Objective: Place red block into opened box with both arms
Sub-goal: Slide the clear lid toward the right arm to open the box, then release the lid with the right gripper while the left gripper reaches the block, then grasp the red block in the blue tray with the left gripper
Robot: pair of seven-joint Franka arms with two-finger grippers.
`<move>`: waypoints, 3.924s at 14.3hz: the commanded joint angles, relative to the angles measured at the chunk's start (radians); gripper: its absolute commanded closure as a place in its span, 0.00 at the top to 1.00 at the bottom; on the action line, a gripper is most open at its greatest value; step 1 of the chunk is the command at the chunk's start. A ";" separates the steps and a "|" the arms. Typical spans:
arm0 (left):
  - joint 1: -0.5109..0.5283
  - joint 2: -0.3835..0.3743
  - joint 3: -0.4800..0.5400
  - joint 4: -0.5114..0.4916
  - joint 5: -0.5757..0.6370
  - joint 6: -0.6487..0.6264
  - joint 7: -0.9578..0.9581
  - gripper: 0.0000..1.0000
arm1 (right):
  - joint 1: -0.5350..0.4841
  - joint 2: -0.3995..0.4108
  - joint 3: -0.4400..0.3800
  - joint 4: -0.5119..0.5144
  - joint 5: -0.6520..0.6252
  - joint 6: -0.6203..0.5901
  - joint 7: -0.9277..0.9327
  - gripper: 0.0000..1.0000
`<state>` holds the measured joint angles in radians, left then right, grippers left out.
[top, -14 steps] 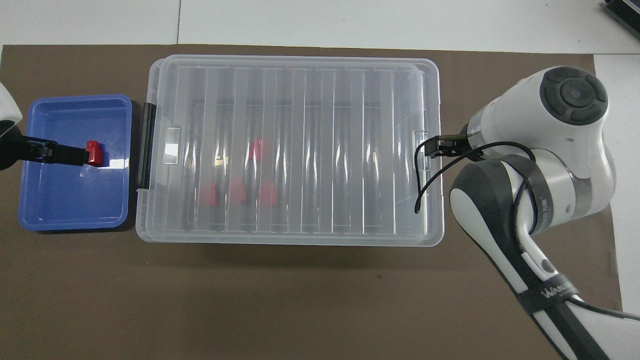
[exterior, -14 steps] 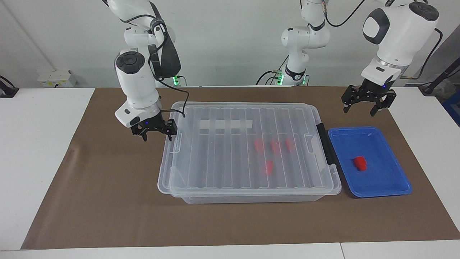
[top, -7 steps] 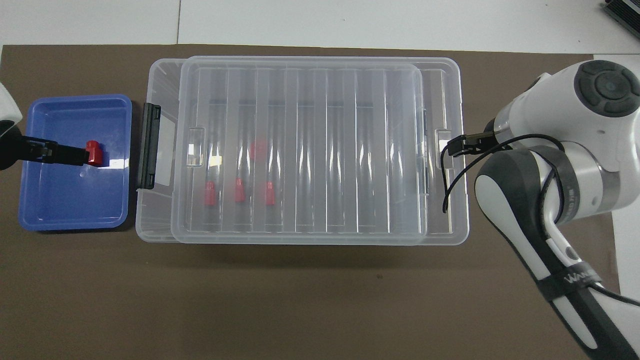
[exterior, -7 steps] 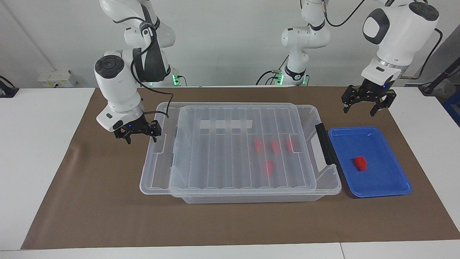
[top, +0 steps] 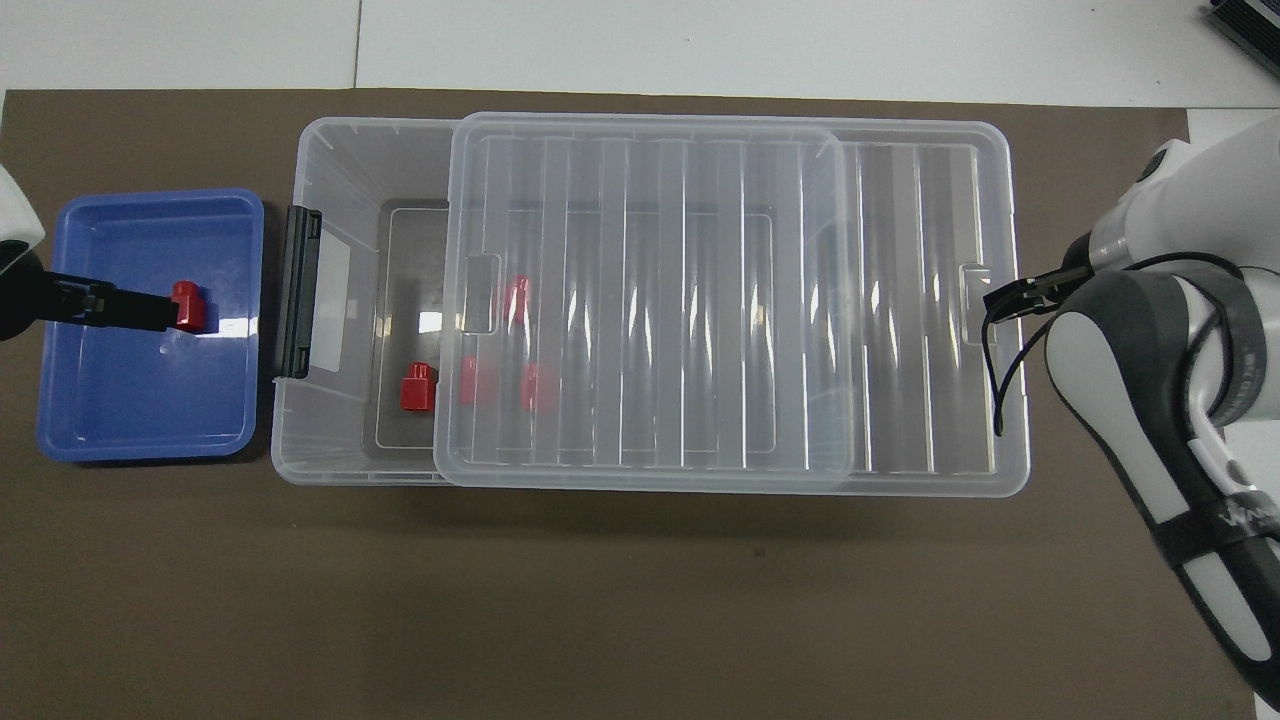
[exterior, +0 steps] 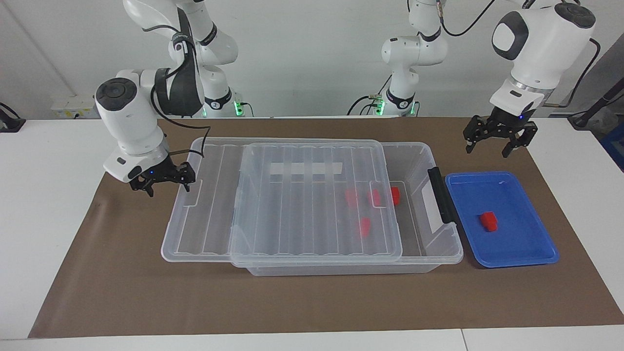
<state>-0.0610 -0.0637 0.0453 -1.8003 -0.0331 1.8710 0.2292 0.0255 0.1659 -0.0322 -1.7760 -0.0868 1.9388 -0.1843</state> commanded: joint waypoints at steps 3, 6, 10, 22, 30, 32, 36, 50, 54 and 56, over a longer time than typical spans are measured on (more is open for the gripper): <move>-0.005 -0.018 0.008 -0.010 -0.007 -0.006 0.001 1.00 | -0.007 -0.008 -0.066 0.010 0.006 -0.021 -0.177 1.00; -0.002 -0.016 0.008 -0.008 -0.004 0.010 0.004 1.00 | -0.007 -0.008 -0.090 0.012 0.007 -0.020 -0.237 1.00; 0.043 -0.016 0.010 -0.008 -0.004 0.019 0.005 1.00 | -0.006 -0.011 -0.098 0.015 0.007 -0.021 -0.254 1.00; 0.145 -0.086 0.008 -0.197 0.019 0.175 0.004 1.00 | -0.067 -0.161 0.043 0.004 0.031 -0.138 0.146 1.00; 0.167 -0.010 0.008 -0.222 0.019 0.299 -0.039 1.00 | -0.082 -0.201 0.060 0.138 0.073 -0.283 0.269 1.00; 0.167 0.028 0.008 -0.222 0.019 0.325 -0.039 1.00 | -0.082 -0.194 0.060 0.183 0.071 -0.326 0.267 1.00; 0.167 0.106 0.008 -0.222 0.019 0.365 -0.039 1.00 | -0.096 -0.184 0.071 0.225 0.068 -0.406 0.266 1.00; 0.176 0.375 0.008 -0.226 0.019 0.609 -0.099 1.00 | -0.090 -0.200 0.080 0.190 0.075 -0.432 0.255 1.00; 0.171 0.412 0.007 -0.194 0.021 0.634 -0.079 1.00 | -0.088 -0.203 0.080 0.181 0.075 -0.426 0.264 1.00; 0.164 0.415 0.007 -0.194 0.021 0.655 -0.073 1.00 | -0.087 -0.203 0.080 0.179 0.075 -0.422 0.266 1.00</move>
<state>0.1015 0.3275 0.0566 -2.0136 -0.0258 2.4962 0.1459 -0.0466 -0.0280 0.0331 -1.5824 -0.0281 1.5141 0.0662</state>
